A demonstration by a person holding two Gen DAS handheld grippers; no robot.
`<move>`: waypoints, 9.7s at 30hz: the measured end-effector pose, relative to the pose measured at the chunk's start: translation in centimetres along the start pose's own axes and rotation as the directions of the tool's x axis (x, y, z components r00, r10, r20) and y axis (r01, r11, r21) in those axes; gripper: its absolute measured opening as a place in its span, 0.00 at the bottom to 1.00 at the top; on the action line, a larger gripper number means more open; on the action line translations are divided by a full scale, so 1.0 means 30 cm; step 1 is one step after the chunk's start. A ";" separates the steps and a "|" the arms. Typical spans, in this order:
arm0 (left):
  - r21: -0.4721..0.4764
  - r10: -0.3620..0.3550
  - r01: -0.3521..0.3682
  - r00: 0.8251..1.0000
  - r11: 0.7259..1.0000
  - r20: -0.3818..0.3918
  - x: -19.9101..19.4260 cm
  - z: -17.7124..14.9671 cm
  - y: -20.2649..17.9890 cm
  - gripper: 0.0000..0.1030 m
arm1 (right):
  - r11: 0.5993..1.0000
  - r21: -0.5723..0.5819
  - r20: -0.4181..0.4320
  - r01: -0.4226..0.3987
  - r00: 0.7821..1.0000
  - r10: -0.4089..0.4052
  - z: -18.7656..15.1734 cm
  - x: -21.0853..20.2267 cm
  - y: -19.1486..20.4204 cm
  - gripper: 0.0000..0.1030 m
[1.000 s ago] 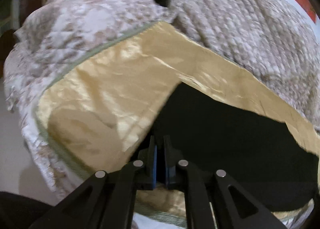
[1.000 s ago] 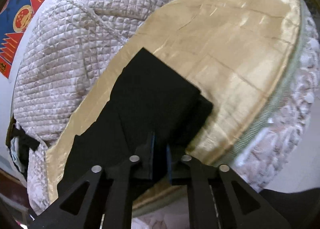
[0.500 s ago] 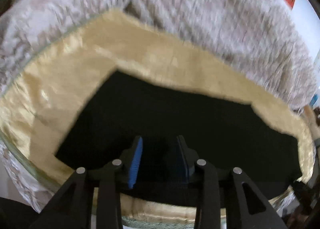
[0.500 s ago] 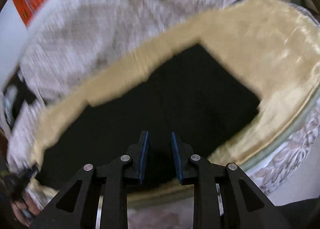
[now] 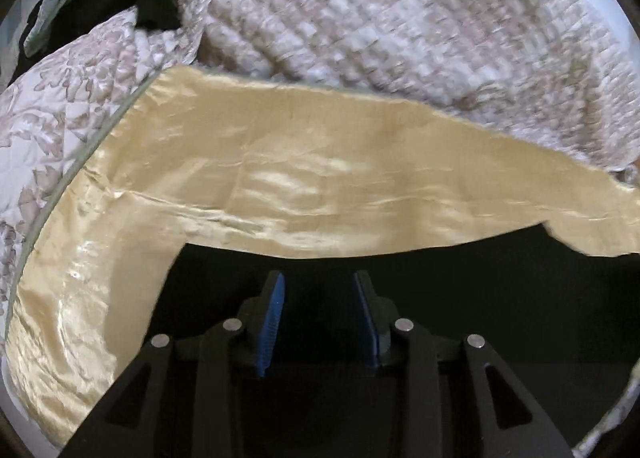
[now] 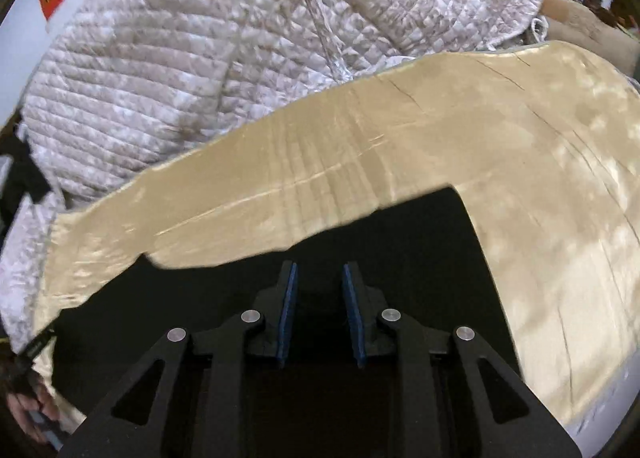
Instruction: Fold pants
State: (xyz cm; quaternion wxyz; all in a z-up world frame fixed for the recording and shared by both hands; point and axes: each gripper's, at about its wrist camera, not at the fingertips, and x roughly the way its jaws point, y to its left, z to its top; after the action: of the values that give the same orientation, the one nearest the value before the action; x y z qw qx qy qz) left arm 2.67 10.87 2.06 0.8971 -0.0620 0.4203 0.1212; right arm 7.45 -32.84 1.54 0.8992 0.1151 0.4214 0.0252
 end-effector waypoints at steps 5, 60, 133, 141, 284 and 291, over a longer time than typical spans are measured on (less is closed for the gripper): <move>-0.061 0.018 -0.021 0.999 0.998 -0.038 0.056 -0.005 0.059 0.37 | 0.999 0.040 -0.007 0.023 1.000 -0.023 0.011 0.057 -0.090 0.17; -0.009 -0.007 0.009 0.993 1.000 0.115 -0.238 -0.356 -0.006 0.46 | 0.987 -0.140 0.163 0.076 0.985 -0.053 -0.403 -0.210 0.115 0.24; -0.268 -0.053 0.096 0.985 0.959 0.162 -0.307 -0.405 0.238 0.50 | 0.913 -0.396 0.085 -0.100 0.986 0.145 -0.441 -0.152 0.369 0.24; -0.355 -0.143 0.188 0.978 0.916 0.149 -0.286 -0.457 0.272 0.57 | 0.916 -0.381 0.073 -0.127 0.983 0.167 -0.431 -0.144 0.377 0.24; 0.163 -0.346 0.341 0.938 0.926 0.001 -0.035 -0.141 -0.344 0.62 | 0.972 -0.130 -0.060 -0.195 0.980 0.189 -0.079 0.111 0.330 0.12; 0.179 -0.326 0.319 0.945 0.931 0.011 -0.048 -0.149 -0.359 0.62 | 0.965 -0.190 -0.068 -0.182 0.983 0.172 -0.118 0.100 0.342 0.18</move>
State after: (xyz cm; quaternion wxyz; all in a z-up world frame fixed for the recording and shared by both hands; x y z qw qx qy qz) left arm 1.38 -0.70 0.40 0.9150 -0.0485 0.3953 -0.0638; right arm 7.21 -21.78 -0.56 0.8892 0.0627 0.4279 0.1496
